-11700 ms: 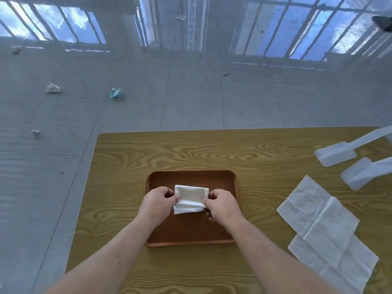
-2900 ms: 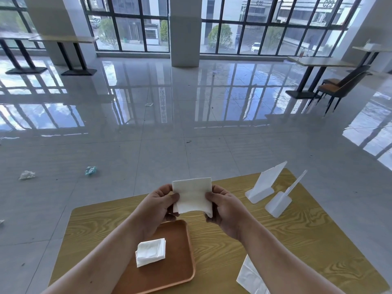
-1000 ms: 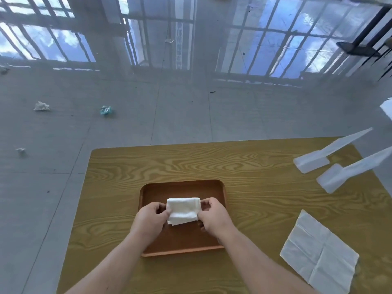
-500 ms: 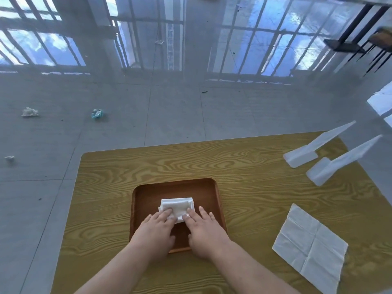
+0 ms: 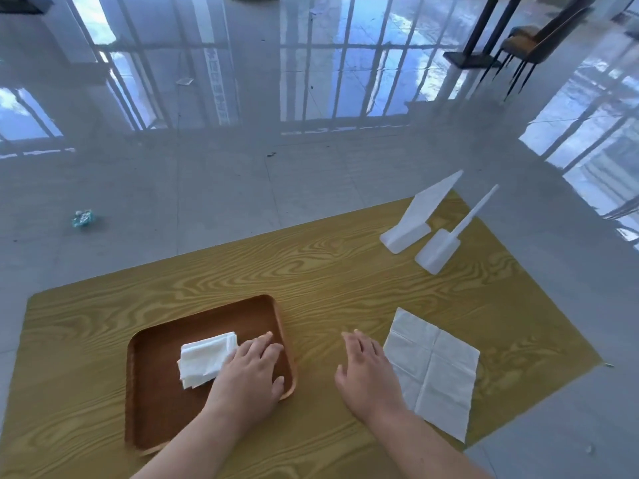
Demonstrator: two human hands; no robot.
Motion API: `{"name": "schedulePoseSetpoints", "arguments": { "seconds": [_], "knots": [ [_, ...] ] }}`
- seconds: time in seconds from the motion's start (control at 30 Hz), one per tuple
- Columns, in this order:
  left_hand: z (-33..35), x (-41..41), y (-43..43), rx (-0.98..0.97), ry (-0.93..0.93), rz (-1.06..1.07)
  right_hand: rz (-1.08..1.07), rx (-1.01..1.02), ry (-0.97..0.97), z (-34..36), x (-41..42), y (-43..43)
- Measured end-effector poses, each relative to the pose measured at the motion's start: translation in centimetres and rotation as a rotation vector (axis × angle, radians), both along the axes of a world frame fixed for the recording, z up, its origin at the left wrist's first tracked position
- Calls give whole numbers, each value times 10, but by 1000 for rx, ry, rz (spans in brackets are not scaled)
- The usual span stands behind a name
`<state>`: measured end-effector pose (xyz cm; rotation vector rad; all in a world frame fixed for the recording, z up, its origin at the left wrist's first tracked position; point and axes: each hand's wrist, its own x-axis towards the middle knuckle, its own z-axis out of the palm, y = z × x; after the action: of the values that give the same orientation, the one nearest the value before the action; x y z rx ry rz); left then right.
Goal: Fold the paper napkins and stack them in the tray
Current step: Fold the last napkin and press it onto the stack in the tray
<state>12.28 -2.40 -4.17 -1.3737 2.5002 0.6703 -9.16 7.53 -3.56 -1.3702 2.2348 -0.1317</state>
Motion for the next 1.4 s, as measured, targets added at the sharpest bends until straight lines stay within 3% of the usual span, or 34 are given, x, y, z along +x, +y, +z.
{"name": "schedulePoseSetpoints", "arguments": {
  "seconds": [0.3, 0.63, 0.97, 1.17, 1.3, 1.4],
  "knots": [
    [-14, -138, 62, 96, -38, -372, -279, 167, 43, -1, -98, 78],
    [-32, -204, 89, 83, -149, -663, -165, 115, 38, -7, -133, 118],
    [-30, -174, 105, 33, -179, -501, -75, 86, -28, -9, -118, 100],
    [-11, -159, 105, 152, -139, -417, 107, 145, -84, -19, -94, 83],
    [-5, -139, 75, 76, 0, -79, 172, 143, -107, -22, -92, 79],
    [-10, -125, 49, 34, 55, 174, 5, 57, -57, -21, -91, 82]
  ]
}}
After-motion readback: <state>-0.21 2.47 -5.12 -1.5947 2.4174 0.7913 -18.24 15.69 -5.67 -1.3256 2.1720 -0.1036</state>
